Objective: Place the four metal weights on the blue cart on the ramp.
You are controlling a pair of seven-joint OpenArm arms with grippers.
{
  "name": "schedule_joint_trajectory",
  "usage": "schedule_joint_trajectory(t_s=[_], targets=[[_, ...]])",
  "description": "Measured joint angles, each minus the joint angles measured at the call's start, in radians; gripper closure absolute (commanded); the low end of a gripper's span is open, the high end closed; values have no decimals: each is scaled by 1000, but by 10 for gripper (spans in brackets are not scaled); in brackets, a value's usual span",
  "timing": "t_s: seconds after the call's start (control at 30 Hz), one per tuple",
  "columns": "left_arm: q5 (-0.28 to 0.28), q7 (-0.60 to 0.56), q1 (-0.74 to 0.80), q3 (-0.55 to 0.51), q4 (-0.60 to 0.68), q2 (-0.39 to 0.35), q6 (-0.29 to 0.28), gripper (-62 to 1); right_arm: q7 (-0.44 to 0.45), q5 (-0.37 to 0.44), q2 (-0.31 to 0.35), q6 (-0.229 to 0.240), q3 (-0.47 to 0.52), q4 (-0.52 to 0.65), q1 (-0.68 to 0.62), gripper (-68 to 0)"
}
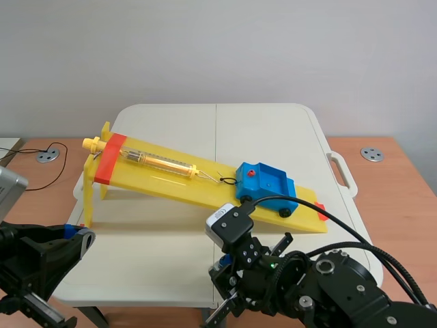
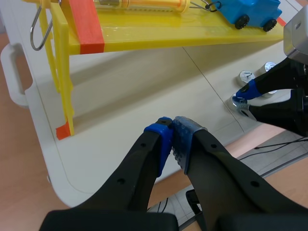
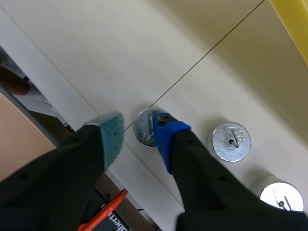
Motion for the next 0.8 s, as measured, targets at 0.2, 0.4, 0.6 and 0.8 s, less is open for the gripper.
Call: schedule_joint_trajectory(t_s=[0.2, 0.4, 0.6, 0.8], targets=[[0, 0, 0, 0, 0, 0, 0, -31, -4, 0, 0, -4, 0, 0, 1, -6], [0, 0, 0, 0, 0, 0, 0, -31, -4, 8, 4, -4, 0, 3, 1, -7], [0, 0, 0, 0, 0, 0, 0, -31, -37, 80, 61, -4, 31, 125, -56, -6], [0, 0, 0, 0, 0, 0, 0, -31, -93, 179, 114, -3, 152, 315, -160, -6]])
